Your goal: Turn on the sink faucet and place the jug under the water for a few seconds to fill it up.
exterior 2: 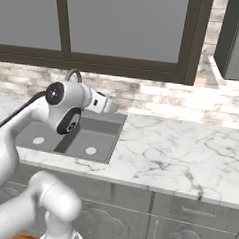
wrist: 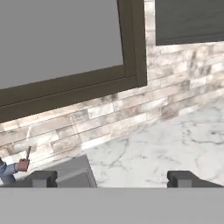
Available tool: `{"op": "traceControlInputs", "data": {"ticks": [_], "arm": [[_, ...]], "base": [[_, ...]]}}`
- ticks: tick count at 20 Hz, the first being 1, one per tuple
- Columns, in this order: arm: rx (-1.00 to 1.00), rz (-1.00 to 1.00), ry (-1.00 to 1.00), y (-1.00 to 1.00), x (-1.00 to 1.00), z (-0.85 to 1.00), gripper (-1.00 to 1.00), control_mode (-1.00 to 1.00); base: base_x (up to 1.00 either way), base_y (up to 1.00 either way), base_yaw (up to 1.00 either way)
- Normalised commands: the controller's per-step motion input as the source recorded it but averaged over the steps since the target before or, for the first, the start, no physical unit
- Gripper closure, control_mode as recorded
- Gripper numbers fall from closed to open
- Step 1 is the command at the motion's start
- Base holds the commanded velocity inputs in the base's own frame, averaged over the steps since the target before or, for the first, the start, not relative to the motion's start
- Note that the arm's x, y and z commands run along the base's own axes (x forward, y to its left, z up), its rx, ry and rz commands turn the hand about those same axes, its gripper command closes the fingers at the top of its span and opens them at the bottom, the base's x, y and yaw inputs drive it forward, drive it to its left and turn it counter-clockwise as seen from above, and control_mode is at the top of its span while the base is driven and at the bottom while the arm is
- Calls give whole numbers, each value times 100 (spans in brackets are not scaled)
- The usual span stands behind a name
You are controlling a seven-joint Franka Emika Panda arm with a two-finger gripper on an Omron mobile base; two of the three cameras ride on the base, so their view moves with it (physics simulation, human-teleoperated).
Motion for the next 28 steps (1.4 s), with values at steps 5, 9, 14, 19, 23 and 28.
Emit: {"op": "traceControlInputs", "data": {"ticks": [5,9,14,19,23,28], "arm": [[13,0,43,1,-90,83,-100,-100],[18,0,19,22,-68,-10,-100,-100],[21,9,1,24,-54,-78,-100,-100],[8,24,-16,-2,-28,-43,-100,-100],[0,20,-5,0,-11,0,-100,-100],[0,3,-1,0,0,0,-100,-100]], "base": [[0,0,0],[0,0,0],[0,0,0],[0,0,0],[0,0,0],[0,0,0]]}}
